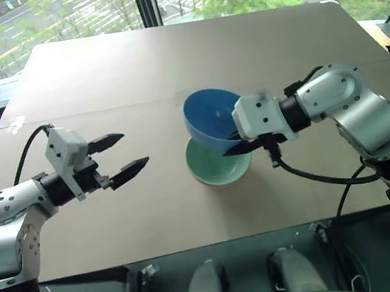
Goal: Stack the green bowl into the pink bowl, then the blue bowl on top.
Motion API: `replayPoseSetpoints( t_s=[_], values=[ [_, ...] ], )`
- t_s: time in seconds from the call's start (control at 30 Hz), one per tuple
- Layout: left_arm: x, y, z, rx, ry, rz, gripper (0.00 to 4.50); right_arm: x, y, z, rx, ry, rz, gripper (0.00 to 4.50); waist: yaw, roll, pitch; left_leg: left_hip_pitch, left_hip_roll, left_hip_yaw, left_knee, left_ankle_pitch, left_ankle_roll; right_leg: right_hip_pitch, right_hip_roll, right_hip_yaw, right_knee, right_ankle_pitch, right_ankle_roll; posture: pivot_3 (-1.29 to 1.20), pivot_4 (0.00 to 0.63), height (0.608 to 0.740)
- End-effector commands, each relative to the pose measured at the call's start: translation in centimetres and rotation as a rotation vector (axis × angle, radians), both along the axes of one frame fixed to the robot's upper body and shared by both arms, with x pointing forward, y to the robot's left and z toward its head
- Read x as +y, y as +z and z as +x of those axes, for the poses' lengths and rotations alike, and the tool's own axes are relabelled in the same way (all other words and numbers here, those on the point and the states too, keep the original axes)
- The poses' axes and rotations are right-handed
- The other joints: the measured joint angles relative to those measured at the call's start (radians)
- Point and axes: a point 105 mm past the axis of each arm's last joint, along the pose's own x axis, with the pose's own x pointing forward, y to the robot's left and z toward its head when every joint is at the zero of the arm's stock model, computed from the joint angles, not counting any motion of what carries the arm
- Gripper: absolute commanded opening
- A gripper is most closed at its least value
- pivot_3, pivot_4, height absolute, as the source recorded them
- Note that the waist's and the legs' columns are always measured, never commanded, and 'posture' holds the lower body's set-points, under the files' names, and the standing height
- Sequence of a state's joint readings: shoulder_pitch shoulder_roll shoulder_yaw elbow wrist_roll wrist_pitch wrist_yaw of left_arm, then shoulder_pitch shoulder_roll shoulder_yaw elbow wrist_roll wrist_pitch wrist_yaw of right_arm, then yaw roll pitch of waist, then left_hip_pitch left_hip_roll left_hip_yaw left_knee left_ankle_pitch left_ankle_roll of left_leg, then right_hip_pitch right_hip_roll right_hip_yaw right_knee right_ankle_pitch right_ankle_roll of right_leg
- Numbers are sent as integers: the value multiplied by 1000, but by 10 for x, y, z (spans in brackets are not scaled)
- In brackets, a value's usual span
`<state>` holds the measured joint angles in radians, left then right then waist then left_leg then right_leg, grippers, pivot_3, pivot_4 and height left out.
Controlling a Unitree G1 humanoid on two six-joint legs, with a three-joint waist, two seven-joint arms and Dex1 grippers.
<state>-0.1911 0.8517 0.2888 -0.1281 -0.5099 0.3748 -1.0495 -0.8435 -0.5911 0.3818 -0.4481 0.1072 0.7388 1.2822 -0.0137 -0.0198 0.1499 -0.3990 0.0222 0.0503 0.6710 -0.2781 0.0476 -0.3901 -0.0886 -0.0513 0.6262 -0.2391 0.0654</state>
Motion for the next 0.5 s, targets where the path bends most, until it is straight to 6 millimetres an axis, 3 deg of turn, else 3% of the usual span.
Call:
replayPoseSetpoints(
  t_s=[0.03, 0.07, 0.37, 0.5],
  values=[
    [-2, 6, 6, -31, -39, 36, 4500, 3, 5, -10, -11, -13, 18, 85, 1, 0, 0, 0, 0, 0, 0, 0, 0, 0, 0, 0, 0, 0, 0, 0, 150, 740],
    [-3, 8, 10, -35, -44, 35, 4500, 4, 6, -8, -16, -32, 28, 85, 1, 0, 0, -1, 0, 0, 0, 0, 0, 0, 0, 0, 0, 0, 0, 0, 150, 740],
    [-10, 11, 21, -58, -63, 17, 4500, 7, 17, -1, -30, -133, 113, 3104, 3, 0, 0, -2, 0, -1, -1, 0, 0, 0, 1, -1, 0, 0, 0, 0, 150, 740],
    [-12, 11, 21, -79, -43, 28, 4500, -9, 30, 3, 60, -228, 239, 3104, 3, 0, 0, -2, 0, -1, 0, 0, 0, 0, 1, -1, 0, 0, 0, 0, 150, 740]
  ],
)
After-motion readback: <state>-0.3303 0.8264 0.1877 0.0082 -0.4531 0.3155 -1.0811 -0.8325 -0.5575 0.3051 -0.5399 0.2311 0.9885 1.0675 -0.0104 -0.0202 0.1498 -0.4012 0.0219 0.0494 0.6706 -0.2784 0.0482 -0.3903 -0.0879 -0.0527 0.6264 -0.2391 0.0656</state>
